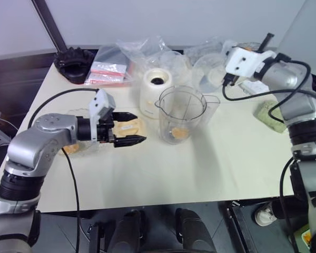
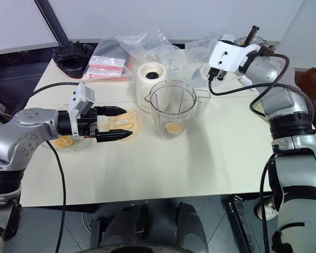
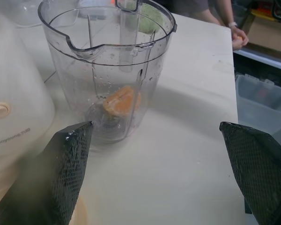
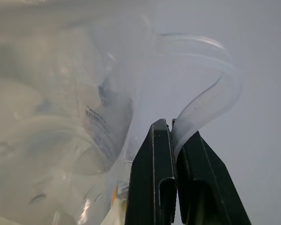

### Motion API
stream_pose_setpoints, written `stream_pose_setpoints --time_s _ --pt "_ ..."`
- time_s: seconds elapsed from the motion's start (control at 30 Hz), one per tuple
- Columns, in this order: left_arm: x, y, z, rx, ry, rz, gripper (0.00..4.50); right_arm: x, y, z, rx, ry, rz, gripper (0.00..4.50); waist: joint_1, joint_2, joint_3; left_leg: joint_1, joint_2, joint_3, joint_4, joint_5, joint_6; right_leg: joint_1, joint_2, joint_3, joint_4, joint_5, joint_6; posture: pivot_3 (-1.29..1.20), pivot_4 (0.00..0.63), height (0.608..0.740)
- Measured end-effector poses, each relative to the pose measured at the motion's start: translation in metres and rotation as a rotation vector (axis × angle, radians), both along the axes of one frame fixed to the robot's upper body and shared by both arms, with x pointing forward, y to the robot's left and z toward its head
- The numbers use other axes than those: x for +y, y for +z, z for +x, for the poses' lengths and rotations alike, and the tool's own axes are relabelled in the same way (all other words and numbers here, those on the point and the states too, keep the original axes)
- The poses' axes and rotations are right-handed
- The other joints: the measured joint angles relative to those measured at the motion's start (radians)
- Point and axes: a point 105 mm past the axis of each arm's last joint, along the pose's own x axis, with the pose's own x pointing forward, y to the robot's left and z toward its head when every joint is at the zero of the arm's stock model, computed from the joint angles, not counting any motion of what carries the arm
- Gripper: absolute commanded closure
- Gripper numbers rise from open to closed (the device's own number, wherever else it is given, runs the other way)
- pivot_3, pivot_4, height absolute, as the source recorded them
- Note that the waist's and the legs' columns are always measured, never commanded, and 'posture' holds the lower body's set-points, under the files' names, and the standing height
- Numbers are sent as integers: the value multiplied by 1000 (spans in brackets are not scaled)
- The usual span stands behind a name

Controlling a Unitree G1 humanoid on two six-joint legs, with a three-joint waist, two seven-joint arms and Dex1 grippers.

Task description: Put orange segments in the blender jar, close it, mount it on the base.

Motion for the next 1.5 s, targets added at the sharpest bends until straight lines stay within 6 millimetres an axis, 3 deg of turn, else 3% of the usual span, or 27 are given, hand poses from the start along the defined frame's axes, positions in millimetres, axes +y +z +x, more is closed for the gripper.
stream_pose_setpoints --time_s 1.2,1.3,1.5 --pt "-3 -1 4 4 4 -9 0 6 9 -6 -132 17 -131 4449 0 0 0 0 0 0 0 0 -1 0 0 0 1 0 0 0 150 740" --pt "-3 0 4 0 4 -12 0 4 9 -3 -93 7 -37 4449 0 0 0 0 0 0 0 0 -1 0 0 0 1 0 1 0 150 740" --pt "-4 1 5 -1 8 -17 0 -22 3 2 92 -61 499 4449 5 0 0 0 0 -2 1 0 0 1 0 0 2 2 3 0 150 740"
